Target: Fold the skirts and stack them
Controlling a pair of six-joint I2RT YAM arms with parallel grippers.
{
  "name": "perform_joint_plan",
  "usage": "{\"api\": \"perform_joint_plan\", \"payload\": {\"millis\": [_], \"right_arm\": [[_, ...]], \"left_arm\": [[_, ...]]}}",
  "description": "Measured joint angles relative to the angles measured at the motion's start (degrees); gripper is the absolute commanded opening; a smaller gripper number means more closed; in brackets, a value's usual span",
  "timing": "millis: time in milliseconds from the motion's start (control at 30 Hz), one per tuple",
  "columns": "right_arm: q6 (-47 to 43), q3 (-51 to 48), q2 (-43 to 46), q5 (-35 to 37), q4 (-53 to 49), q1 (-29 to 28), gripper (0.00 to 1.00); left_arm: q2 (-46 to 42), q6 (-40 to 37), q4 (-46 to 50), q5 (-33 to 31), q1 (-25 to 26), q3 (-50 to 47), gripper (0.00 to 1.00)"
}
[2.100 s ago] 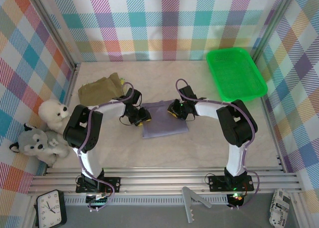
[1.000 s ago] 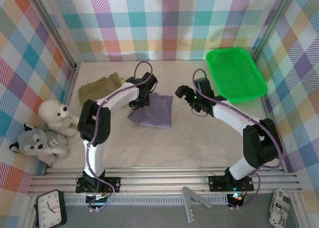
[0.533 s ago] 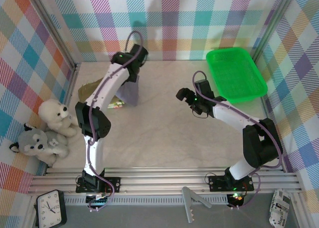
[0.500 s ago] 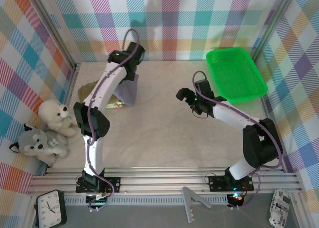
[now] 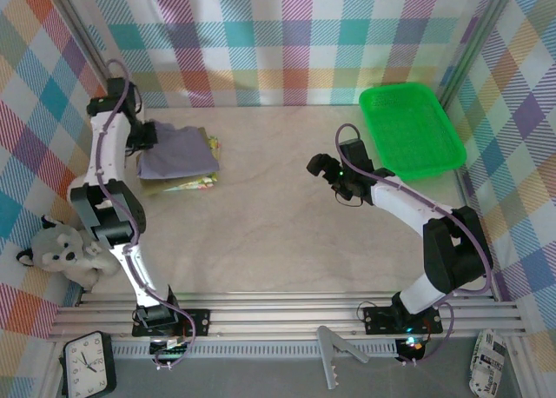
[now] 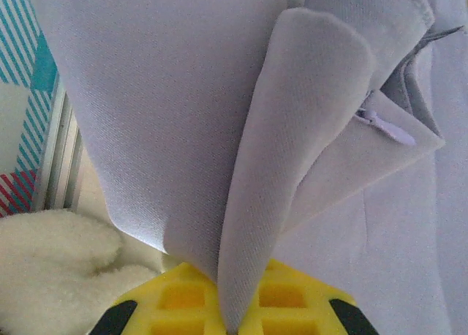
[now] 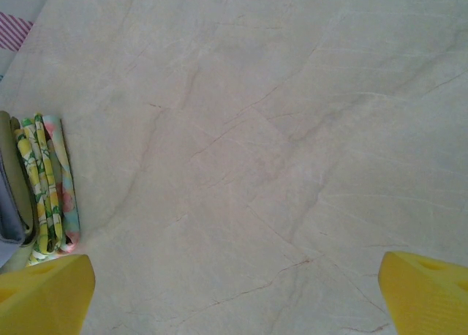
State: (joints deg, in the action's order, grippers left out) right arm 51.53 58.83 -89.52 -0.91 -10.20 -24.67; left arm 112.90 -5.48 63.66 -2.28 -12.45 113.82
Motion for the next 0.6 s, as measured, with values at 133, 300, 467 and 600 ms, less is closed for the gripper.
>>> {"api": "perform_joint_plan", "payload": {"millis": [133, 300, 467, 600], "right_arm": [[-0.15, 0.00, 0.00, -0.17, 0.00, 0.00, 0.99], [-0.17, 0.00, 0.00, -0.20, -0.04, 0.00, 0.99], [-0.17, 0.00, 0.00, -0.15, -0.22, 0.00, 0.99], [-0.17, -0.02, 0.00, 0.00, -0.28, 0.33, 0.99]], "left_arm": [[1.27, -1.99, -3.17, 4.94, -3.50, -3.30, 0.00], [4.76, -3.65, -7.19, 9.05, -3.82, -3.76, 0.04], [8.61, -3.67, -9.27, 4.68, -3.74, -3.23, 0.37], [9.42, 0.66, -9.62, -3.43, -3.72, -1.73, 0.76]]}}
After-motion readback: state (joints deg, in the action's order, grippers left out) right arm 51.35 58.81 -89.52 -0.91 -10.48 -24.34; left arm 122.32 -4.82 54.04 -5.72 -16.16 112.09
